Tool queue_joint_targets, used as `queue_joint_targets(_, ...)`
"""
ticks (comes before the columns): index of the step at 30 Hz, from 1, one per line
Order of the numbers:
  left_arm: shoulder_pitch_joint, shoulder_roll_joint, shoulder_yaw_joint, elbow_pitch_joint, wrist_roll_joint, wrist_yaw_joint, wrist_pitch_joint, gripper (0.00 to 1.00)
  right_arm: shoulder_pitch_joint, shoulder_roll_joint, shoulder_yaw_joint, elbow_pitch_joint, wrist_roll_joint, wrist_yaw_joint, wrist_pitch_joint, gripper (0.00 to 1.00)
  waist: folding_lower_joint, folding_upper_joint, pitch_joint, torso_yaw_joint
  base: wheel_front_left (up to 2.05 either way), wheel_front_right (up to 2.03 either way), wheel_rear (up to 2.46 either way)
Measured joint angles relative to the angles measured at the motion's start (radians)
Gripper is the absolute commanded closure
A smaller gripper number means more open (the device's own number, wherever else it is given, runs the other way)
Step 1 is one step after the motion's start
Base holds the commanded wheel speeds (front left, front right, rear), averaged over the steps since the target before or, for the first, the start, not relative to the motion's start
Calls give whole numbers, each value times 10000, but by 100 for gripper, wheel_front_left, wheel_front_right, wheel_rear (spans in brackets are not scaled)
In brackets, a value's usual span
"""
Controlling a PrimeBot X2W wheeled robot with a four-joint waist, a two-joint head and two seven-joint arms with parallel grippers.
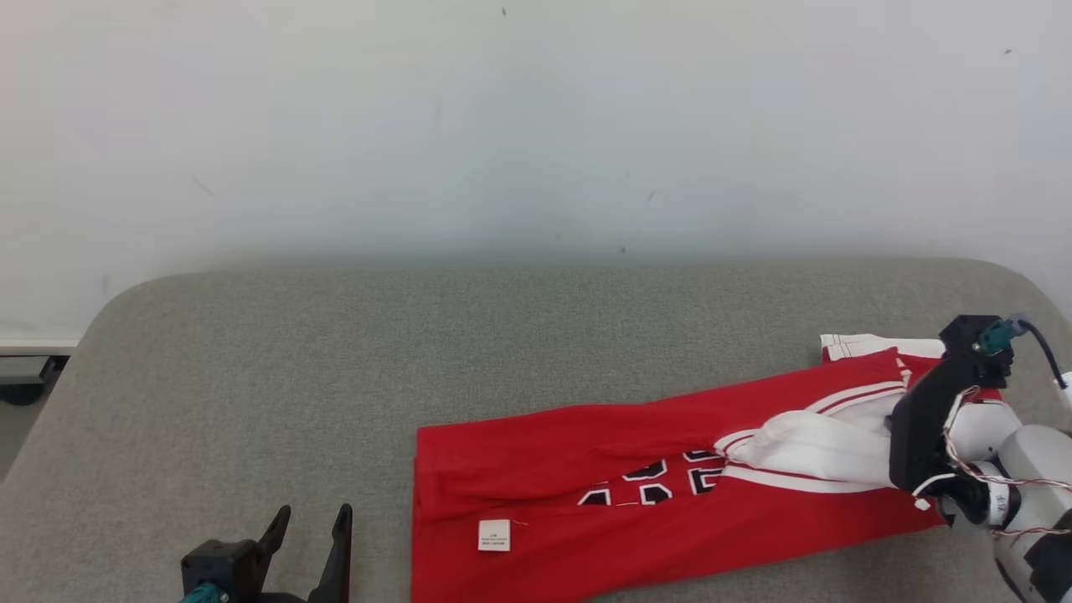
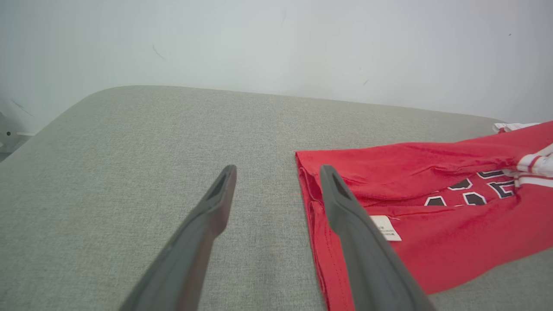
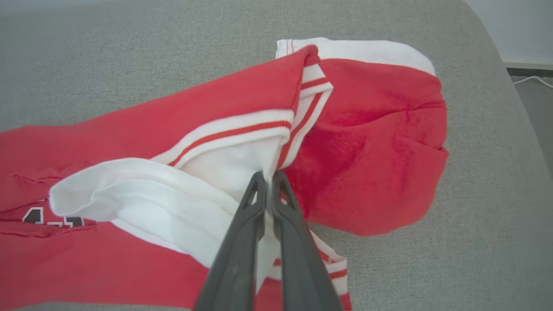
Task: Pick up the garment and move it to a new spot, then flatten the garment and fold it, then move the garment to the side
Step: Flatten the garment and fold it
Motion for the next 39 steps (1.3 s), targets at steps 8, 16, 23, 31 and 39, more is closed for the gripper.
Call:
queue_joint_targets(8, 30, -48, -92, 15, 2, -2, 6, 0, 14, -608, -161, -376, -368, -163, 439, 100, 0, 0, -94, 220, 0, 0, 0)
queue_joint_targets(16, 80, -52, -90, 15, 2, -2, 13, 0, -199, 412, 608, -1281, -700, -169, 1229, 100, 0, 0, -149, 368, 0, 0, 0)
queue_joint_targets(23, 23, -178, -357, 12, 27, -63, 31, 0, -646, 1847, 1246, -1459, -803, -173, 1806, 100, 0, 0, -110, 462, 0, 0, 0)
queue_joint_targets(31, -599, -374, -709, 21, 251, -201, 105, 0, -789, 3200, 1041, -439, -934, -176, 1954, 100, 1, 0, -53, 826, 0, 0, 0)
queue_joint_targets(39, -1106, -598, -1122, 201, 604, -378, 236, 0, -1127, 3722, 418, 756, -1118, -176, 1685, 100, 0, 0, 28, 1302, 0, 0, 0)
